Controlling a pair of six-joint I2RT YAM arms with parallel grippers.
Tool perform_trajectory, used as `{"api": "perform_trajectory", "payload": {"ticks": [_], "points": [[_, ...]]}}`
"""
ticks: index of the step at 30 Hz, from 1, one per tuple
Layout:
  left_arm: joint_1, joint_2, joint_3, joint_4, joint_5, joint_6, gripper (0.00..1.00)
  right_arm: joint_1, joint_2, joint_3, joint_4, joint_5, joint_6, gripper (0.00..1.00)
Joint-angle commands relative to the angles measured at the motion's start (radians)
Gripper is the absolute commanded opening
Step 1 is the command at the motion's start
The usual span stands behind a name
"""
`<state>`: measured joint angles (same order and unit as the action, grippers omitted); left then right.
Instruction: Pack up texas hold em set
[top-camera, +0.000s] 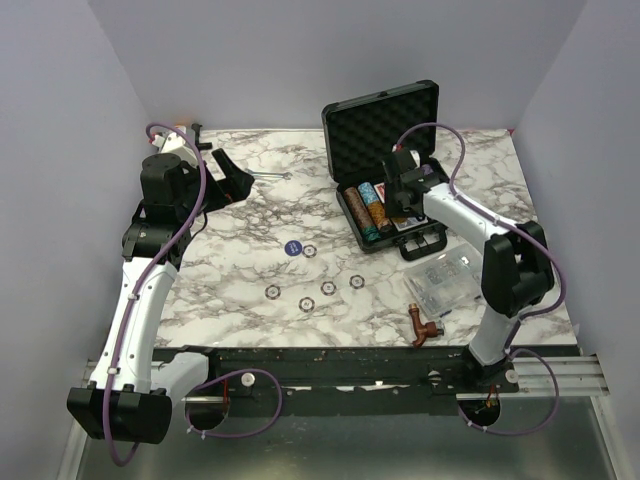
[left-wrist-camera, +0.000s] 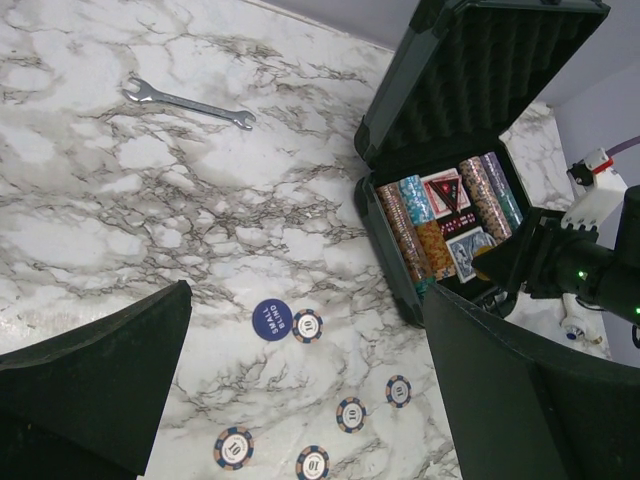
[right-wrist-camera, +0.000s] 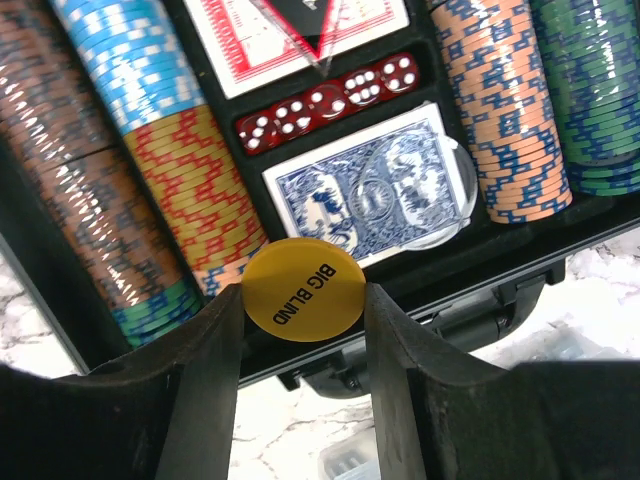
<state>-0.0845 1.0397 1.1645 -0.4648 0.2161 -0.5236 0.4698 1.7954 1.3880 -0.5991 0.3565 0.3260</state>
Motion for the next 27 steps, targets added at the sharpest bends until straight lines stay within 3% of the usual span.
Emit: {"api": "perform_trajectory", "payload": {"ticks": [1, 13, 24, 27], "points": [[-0.004, -0.006, 0.006, 0.020, 0.028, -0.006, 0.98, -0.040, 0.041, -0.014, 0.032, -0.068, 0.016, 0.24], [-0.008, 0.010, 0.006, 0.025, 0.062, -0.014, 0.99, -0.080, 0.127, -0.005, 0.065, -0.076, -0.027, 0.28], [-0.011, 0.022, 0.008, 0.026, 0.072, -0.016, 0.98, -0.085, 0.156, 0.013, 0.058, -0.118, -0.040, 0.50], [-0.011, 0.023, 0.009, 0.026, 0.072, -0.016, 0.99, -0.083, 0.152, 0.017, 0.055, -0.117, -0.042, 0.50]]}}
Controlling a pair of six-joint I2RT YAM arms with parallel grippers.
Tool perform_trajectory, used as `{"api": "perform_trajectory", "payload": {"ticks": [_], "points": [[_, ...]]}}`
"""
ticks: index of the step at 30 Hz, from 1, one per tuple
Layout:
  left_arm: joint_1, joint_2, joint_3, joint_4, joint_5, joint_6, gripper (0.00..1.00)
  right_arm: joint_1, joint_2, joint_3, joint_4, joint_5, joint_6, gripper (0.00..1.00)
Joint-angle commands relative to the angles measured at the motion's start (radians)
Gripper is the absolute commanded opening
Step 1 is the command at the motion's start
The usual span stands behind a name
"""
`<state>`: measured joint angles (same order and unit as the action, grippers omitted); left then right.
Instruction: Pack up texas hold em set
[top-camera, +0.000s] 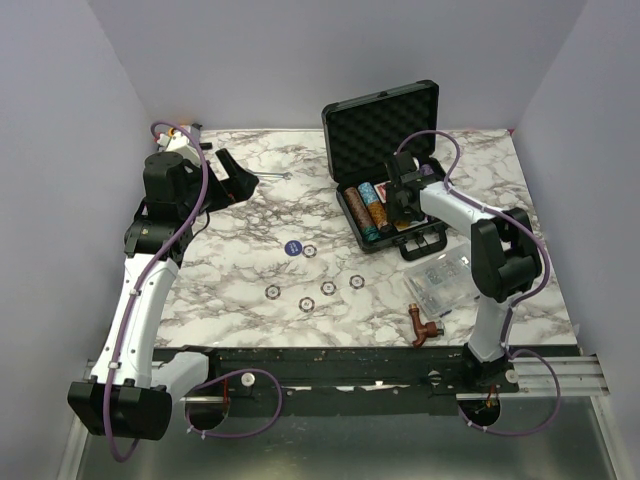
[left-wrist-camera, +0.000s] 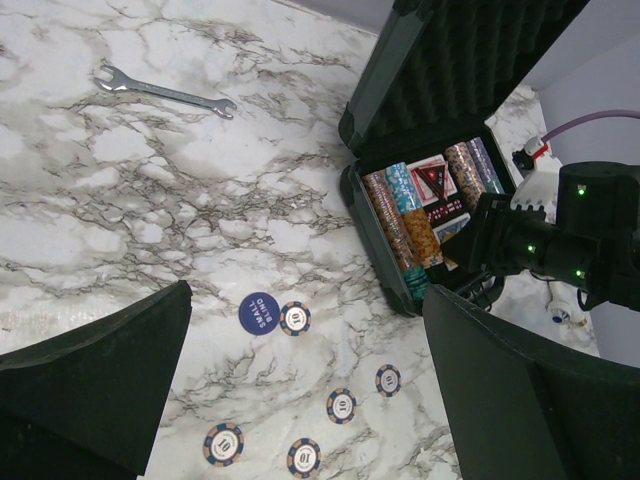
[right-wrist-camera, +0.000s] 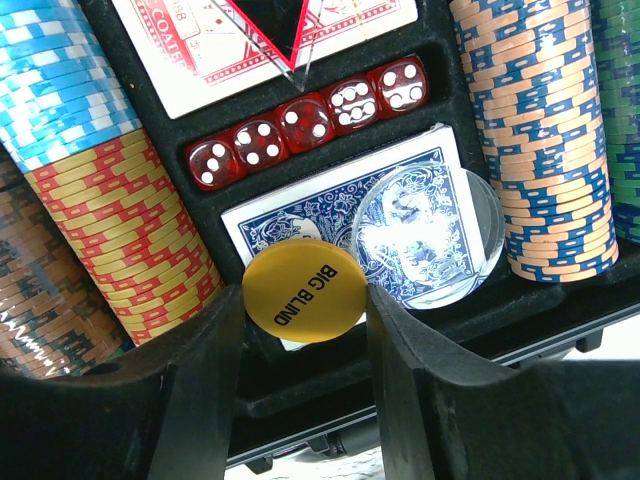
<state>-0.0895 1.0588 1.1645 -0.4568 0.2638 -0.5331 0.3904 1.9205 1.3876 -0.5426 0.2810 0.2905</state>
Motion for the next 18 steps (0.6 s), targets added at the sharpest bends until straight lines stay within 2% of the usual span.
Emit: {"api": "perform_trajectory", "payload": {"ticks": [1, 5, 10, 18], "points": [[-0.006, 0.003, 0.008, 0.017, 0.025, -0.007, 0.99, -0.004, 0.021, 0.016, -0.002, -0.044, -0.007, 0.49], [-0.006, 0.004, 0.009, 0.017, 0.024, -0.008, 0.98, -0.003, -0.015, 0.009, -0.003, -0.064, -0.022, 0.44], [-0.007, 0.007, 0.006, 0.019, 0.029, -0.008, 0.99, -0.002, -0.056, -0.004, 0.020, -0.046, -0.010, 0.43], [-0.007, 0.004, 0.006, 0.020, 0.025, -0.007, 0.99, -0.002, 0.004, 0.080, 0.008, -0.063, -0.012, 0.43]]}}
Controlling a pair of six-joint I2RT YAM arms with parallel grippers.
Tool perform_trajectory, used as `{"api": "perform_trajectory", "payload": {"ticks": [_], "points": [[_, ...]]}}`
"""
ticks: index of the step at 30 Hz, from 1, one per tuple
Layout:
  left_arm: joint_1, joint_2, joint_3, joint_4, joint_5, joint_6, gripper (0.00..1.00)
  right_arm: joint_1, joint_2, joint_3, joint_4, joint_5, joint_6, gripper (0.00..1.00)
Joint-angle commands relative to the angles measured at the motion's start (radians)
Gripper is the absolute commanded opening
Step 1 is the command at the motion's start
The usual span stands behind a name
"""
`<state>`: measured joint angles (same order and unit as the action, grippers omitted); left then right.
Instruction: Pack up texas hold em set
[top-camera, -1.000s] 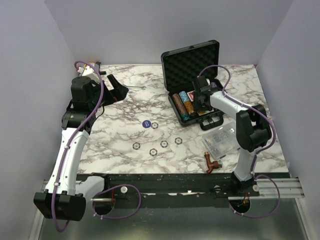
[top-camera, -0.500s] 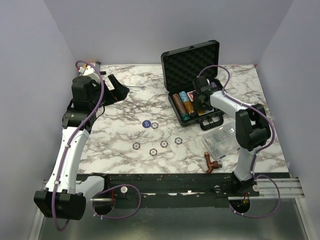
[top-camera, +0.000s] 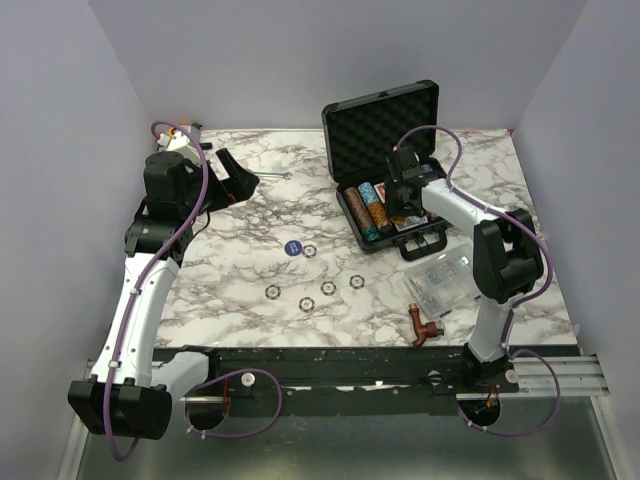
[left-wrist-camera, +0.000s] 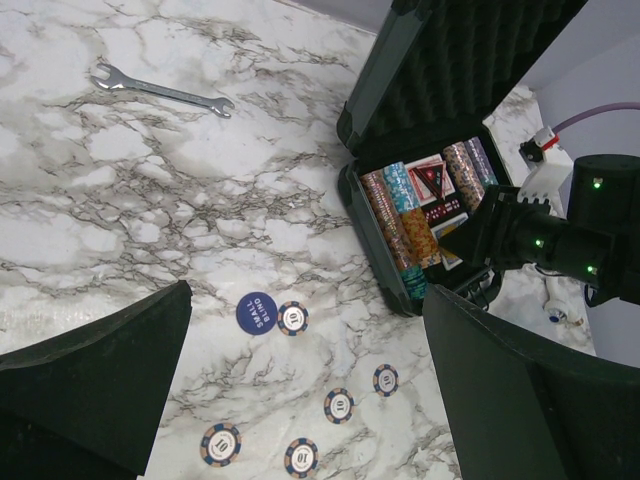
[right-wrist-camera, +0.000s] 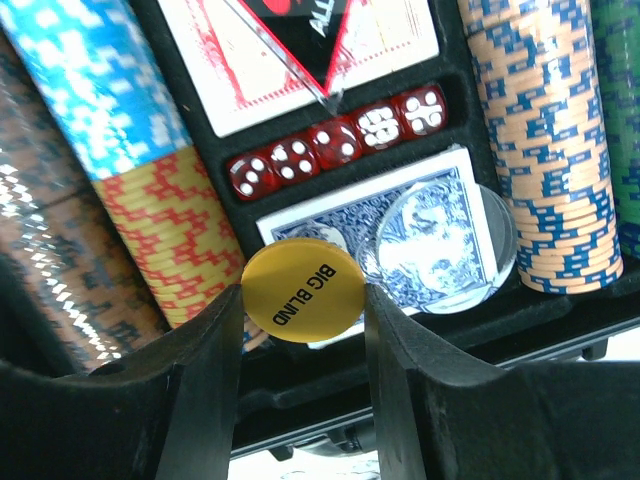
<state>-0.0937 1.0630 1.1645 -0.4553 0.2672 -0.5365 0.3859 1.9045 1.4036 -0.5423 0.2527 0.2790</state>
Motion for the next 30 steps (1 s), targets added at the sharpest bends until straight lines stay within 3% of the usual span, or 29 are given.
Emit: {"api": "perform_trajectory", "payload": {"ticks": [1, 23, 30], "points": [[-0.003, -0.001, 0.007, 0.019, 0.022, -0.003, 0.99, 0.002, 0.028, 0.075, 0.001, -0.035, -0.001, 0.43], [-0.009, -0.006, 0.009, 0.018, 0.023, 0.000, 0.99, 0.002, 0.092, 0.085, -0.023, 0.003, -0.016, 0.51], [-0.011, -0.006, 0.007, 0.018, 0.023, 0.000, 0.99, 0.002, 0.073, 0.093, -0.033, 0.019, -0.019, 0.65]]}}
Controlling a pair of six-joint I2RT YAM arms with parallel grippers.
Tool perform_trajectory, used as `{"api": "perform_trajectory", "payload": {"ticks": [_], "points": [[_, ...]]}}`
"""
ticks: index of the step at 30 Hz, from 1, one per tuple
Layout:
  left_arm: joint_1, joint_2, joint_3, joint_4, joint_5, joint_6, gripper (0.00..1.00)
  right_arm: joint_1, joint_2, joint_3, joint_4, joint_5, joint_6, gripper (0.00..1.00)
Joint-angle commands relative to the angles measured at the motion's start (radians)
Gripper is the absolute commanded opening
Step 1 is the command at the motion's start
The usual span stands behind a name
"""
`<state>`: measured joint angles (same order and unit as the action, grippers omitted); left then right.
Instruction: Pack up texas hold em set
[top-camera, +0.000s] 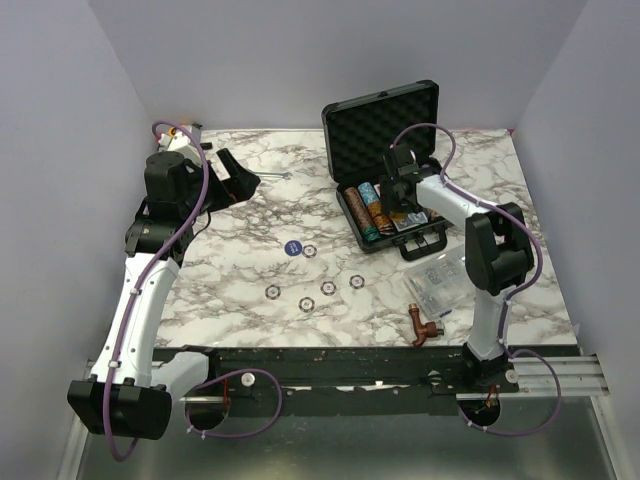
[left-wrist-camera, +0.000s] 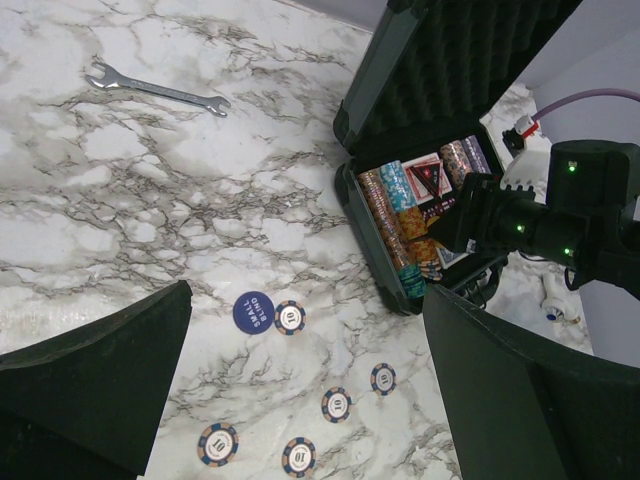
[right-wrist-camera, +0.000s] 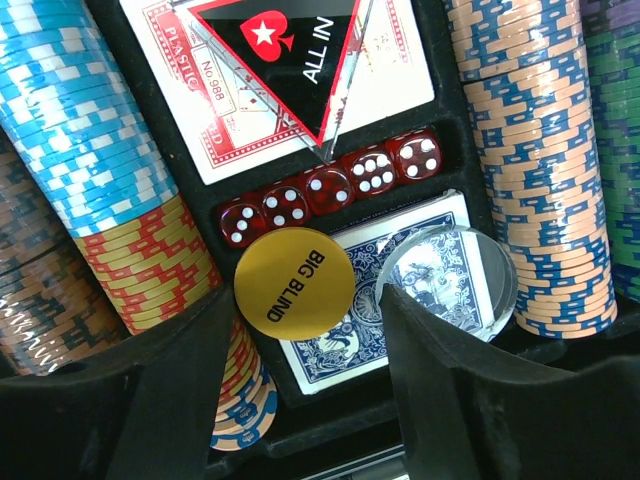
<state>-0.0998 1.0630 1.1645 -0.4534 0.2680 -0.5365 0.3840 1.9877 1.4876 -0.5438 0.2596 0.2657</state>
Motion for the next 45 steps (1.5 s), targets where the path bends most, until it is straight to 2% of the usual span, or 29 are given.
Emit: {"api": "perform_trajectory", "payload": {"ticks": [1, 5, 12, 16, 18, 20, 23, 25, 34, 45], "points": [[-0.005, -0.005, 0.006, 0.017, 0.021, 0.001, 0.98, 0.004, -0.012, 0.016, -0.039, 0.013, -0.006, 0.67], [-0.005, -0.006, 0.007, 0.016, 0.017, 0.003, 0.99, 0.006, -0.039, 0.036, -0.071, 0.006, -0.004, 0.72], [-0.005, -0.004, 0.009, 0.015, 0.019, 0.003, 0.98, 0.021, -0.136, -0.023, -0.152, -0.035, 0.012, 0.73], [-0.005, 0.000, 0.007, 0.018, 0.027, 0.000, 0.99, 0.020, -0.185, -0.065, -0.179, -0.157, 0.019, 0.73], [-0.006, 0.000, 0.006, 0.019, 0.030, -0.002, 0.99, 0.022, -0.193, -0.082, -0.177, -0.234, 0.001, 0.69], [-0.007, 0.001, 0.006, 0.019, 0.031, -0.003, 0.98, 0.023, -0.192, -0.103, -0.168, -0.238, -0.003, 0.63], [-0.014, 0.003, 0.006, 0.020, 0.031, -0.002, 0.99, 0.025, -0.165, -0.098, -0.189, -0.197, -0.006, 0.44], [-0.020, 0.005, 0.005, 0.019, 0.030, 0.000, 0.99, 0.036, -0.159, -0.098, -0.200, -0.173, -0.006, 0.38], [-0.025, 0.014, 0.007, 0.018, 0.036, -0.002, 0.99, 0.059, -0.115, -0.115, -0.200, -0.175, -0.002, 0.24], [-0.026, 0.026, 0.005, 0.018, 0.034, 0.000, 0.99, 0.061, -0.033, -0.042, -0.097, -0.095, 0.010, 0.25]]}}
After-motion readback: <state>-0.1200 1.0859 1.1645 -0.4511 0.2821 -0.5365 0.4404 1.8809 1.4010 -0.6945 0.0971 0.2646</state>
